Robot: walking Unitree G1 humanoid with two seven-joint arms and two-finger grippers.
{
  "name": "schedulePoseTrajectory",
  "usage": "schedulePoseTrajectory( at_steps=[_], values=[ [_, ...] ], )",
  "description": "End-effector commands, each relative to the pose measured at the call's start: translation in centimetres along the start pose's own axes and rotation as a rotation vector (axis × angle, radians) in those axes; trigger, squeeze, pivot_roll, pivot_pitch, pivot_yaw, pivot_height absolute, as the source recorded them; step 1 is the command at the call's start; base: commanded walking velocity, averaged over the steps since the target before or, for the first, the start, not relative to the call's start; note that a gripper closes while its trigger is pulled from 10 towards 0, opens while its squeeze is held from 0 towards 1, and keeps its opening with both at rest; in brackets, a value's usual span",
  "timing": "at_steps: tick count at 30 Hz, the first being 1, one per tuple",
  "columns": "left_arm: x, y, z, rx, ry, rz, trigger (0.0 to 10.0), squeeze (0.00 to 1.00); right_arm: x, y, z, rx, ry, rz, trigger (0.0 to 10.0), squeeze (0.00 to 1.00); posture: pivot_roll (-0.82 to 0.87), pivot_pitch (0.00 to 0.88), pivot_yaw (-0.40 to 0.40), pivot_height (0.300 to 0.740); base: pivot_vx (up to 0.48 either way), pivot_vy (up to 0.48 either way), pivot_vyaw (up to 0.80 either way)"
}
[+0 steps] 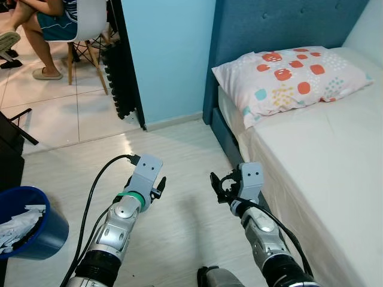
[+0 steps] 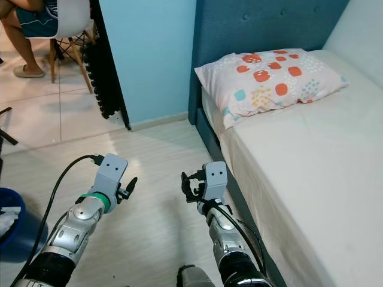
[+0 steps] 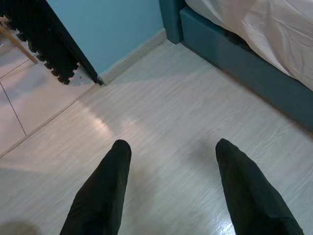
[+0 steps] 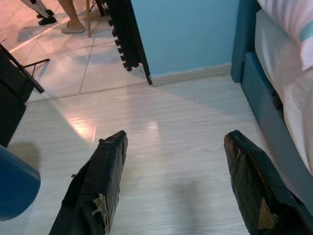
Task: Clean up the room
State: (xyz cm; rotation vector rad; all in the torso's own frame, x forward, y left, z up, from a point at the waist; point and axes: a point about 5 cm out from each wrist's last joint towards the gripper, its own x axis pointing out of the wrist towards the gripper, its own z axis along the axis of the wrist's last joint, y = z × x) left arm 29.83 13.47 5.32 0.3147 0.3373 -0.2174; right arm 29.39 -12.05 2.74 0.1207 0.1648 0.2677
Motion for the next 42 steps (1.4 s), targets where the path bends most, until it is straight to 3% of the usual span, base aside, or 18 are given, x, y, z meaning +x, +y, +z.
schedulePoseTrajectory(
  at_steps=[1,35,42],
  values=[
    [-0.2,0.0,-0.6,-0.007,0.017,-0.002,10.0,0.00,-0.2,0.1,-0.4,-0.001,0.014,-0.004,10.0,0.00,0.03,0.028,0.066,0.740,0.000,0.000,0.00],
    [-0.1,0.2,-0.9,-0.003,0.019,0.016,10.0,0.00,-0.2,0.7,-0.7,-0.004,0.024,0.020,10.0,0.00,0.04,0.021,0.052,0.740,0.000,0.000,0.00],
    [-0.1,0.3,-1.7,0.002,0.026,0.003,10.0,0.00,-0.5,-0.1,-0.9,-0.015,0.035,0.002,10.0,0.00,0.02,0.000,0.046,0.740,0.000,0.000,0.00]
  ],
)
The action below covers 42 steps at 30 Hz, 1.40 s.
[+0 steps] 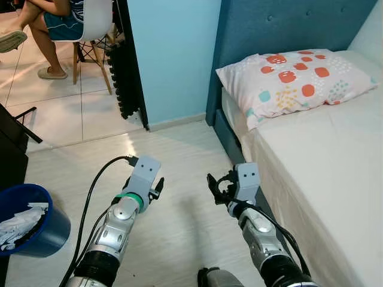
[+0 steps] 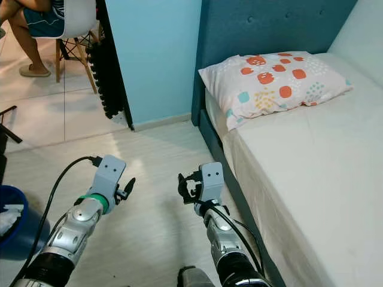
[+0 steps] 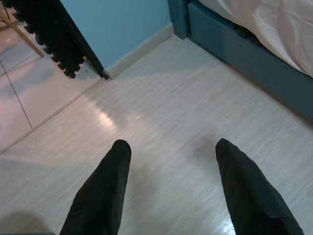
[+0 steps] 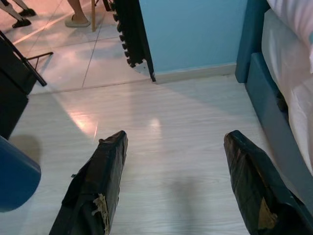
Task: Clean up the room
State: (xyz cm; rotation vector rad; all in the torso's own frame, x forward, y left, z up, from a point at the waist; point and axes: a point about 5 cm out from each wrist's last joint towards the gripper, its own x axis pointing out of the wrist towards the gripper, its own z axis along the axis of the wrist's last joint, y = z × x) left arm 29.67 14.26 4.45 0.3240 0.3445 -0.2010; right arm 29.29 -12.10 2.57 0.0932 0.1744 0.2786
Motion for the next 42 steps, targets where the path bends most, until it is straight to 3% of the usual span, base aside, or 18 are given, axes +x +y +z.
schedulePoseTrajectory(
  at_steps=[1,7,9,14,19,22,29,42],
  values=[
    [-0.1,-0.2,-0.7,-0.003,0.015,-0.013,10.0,0.00,-0.4,0.0,-0.7,0.011,0.021,-0.006,10.0,0.00,0.02,0.000,0.046,0.740,0.000,0.000,0.00],
    [0.1,-0.4,-0.6,0.005,-0.002,-0.038,10.0,0.00,-0.6,-0.7,-0.9,0.011,0.029,-0.035,10.0,0.00,0.00,0.000,0.044,0.740,0.000,0.000,0.00],
    [-0.4,0.4,-2.6,0.007,0.042,-0.024,10.0,0.00,-2.0,-1.4,-2.7,0.021,0.090,-0.088,10.0,0.00,0.00,0.000,0.029,0.740,0.000,0.000,0.00],
    [-0.9,1.1,-3.7,-0.035,0.055,0.001,10.0,0.00,-3.3,-1.6,-4.1,0.014,0.129,-0.090,10.0,0.00,0.01,0.000,0.021,0.740,0.000,0.000,0.00],
    [-0.8,1.2,-2.8,-0.047,0.018,0.005,10.0,0.00,-2.9,-1.5,-3.6,0.018,0.112,-0.084,10.0,0.00,0.02,0.000,0.019,0.740,0.000,0.000,0.00],
    [-0.5,1.6,-2.0,-0.066,0.002,0.024,10.0,0.00,-1.8,-1.0,-2.7,0.017,0.085,-0.059,10.0,0.00,0.04,0.000,0.021,0.740,0.000,0.000,0.00],
    [-0.3,1.7,-1.9,-0.079,-0.004,0.033,10.0,0.00,-1.3,-0.8,-2.2,0.012,0.076,-0.045,10.0,0.00,0.06,0.000,0.013,0.740,0.000,0.000,0.00],
    [-0.9,0.2,-2.3,-0.097,-0.006,0.019,10.0,0.00,-1.3,-0.5,-2.2,0.010,0.075,-0.035,10.0,0.00,0.05,0.000,0.016,0.740,-0.138,0.000,0.00]
  ],
)
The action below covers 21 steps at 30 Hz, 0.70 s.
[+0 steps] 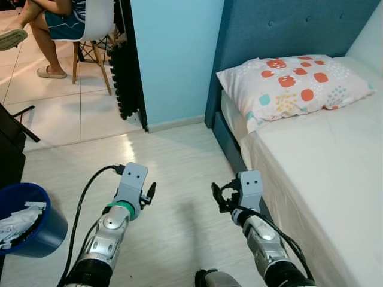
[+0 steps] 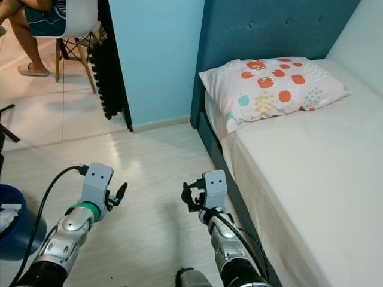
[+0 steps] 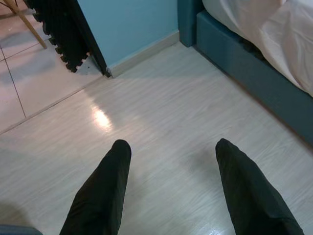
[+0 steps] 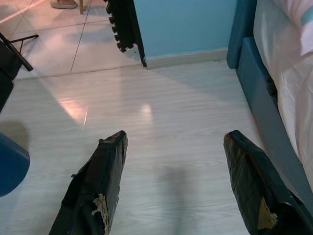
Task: Clean up the room
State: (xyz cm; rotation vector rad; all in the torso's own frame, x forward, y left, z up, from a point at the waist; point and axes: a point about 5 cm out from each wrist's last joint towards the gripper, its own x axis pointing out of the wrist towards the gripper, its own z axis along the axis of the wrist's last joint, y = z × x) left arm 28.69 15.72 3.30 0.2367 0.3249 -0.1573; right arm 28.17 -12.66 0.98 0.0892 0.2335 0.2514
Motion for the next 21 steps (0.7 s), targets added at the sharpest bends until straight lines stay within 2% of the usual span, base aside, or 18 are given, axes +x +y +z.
schedulePoseTrajectory(
  at_steps=[1,21],
  values=[
    [-0.28,-0.51,-0.51,-0.005,0.017,-0.012,10.0,0.00,-0.29,-0.05,-0.53,0.004,0.017,-0.006,10.0,0.00,0.05,0.000,0.016,0.740,-0.311,0.000,0.00],
    [-0.51,-0.34,-0.63,0.008,0.028,-0.011,10.0,0.00,-0.32,0.02,-0.70,0.011,0.021,-0.010,10.0,0.00,0.06,0.002,0.027,0.740,-0.326,0.000,0.00]
  ],
)
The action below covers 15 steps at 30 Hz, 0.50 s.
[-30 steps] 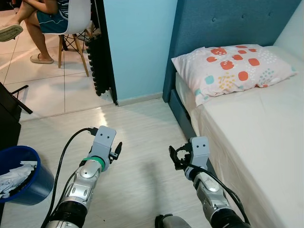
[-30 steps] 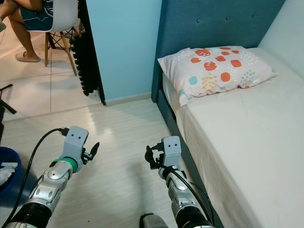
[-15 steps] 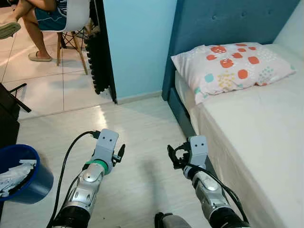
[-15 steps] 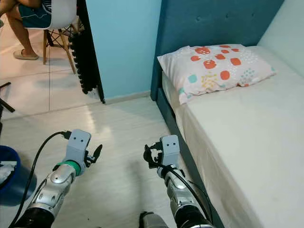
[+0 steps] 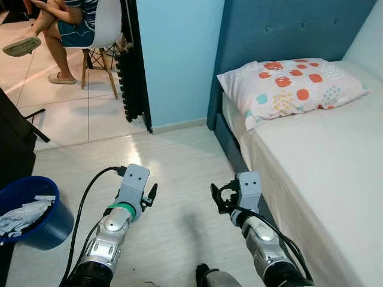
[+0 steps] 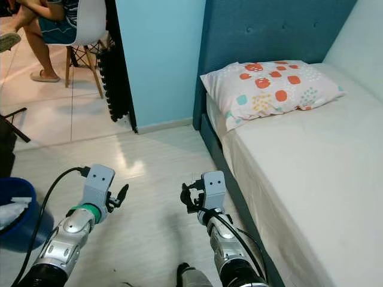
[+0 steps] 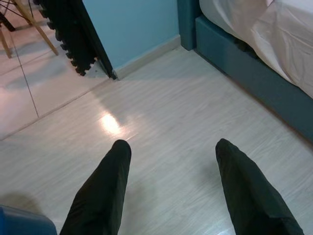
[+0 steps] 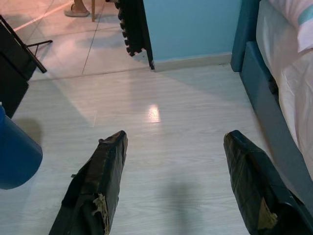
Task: Clean up the room
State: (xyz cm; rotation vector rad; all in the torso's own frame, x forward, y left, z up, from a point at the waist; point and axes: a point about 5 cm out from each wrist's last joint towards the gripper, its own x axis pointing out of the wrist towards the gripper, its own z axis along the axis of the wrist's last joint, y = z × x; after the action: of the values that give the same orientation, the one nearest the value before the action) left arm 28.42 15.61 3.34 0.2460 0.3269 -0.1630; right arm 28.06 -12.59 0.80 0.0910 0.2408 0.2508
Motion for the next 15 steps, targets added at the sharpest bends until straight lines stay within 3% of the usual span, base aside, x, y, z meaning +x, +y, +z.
schedulePoseTrajectory(
  at_steps=[1,15],
  values=[
    [-0.27,-0.16,-0.62,-0.002,0.026,-0.005,10.0,0.00,-0.28,-0.02,-0.54,0.008,0.016,-0.009,10.0,0.00,0.06,0.002,0.027,0.740,-0.337,0.000,0.00],
    [-0.23,-0.11,-0.52,0.002,0.028,-0.004,10.0,0.00,-0.25,-0.07,-0.52,0.007,0.016,-0.012,10.0,0.00,0.05,0.000,0.029,0.740,-0.339,0.000,0.00]
  ],
)
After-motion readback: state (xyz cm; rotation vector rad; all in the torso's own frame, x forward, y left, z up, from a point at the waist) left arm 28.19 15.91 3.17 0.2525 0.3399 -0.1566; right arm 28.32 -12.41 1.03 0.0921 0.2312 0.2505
